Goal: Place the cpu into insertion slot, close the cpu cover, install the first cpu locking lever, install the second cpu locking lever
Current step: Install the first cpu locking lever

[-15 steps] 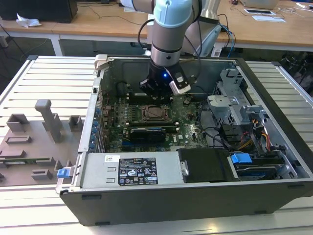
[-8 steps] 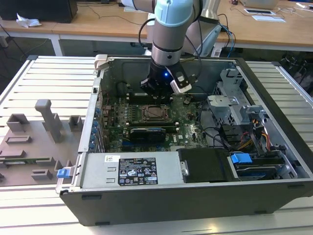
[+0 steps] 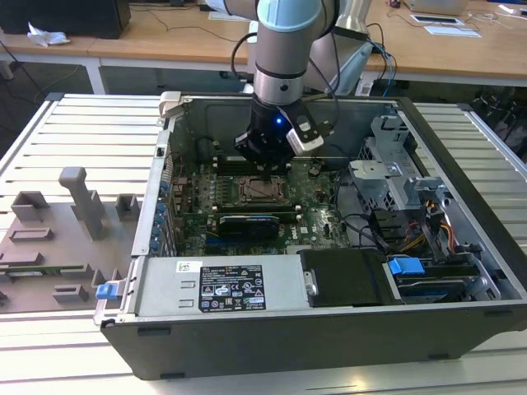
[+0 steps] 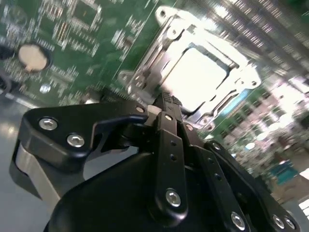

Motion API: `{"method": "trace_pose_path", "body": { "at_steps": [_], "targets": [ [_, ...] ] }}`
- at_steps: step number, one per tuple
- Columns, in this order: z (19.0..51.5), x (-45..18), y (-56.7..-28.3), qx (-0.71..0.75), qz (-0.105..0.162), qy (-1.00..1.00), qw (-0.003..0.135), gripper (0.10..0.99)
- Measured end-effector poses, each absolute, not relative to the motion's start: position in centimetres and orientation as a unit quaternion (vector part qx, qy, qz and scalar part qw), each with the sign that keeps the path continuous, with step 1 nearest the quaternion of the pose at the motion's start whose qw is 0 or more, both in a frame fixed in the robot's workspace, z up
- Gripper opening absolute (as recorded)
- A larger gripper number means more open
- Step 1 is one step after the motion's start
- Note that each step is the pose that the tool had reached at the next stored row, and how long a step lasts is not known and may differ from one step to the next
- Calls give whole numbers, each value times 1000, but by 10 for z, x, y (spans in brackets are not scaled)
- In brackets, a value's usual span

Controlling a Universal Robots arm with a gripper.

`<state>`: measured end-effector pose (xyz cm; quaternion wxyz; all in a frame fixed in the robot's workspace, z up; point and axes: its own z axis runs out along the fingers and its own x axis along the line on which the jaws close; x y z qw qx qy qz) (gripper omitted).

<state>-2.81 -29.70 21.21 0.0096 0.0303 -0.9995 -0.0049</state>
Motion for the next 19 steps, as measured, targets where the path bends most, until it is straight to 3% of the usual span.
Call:
{"method": "trace_pose_path", "body": {
  "at_steps": [8, 19],
  "targets": [
    [215, -31, -312, 30, 0, -999, 9, 106],
    [267, -31, -312, 30, 0, -999, 9, 106]
  ]
}}
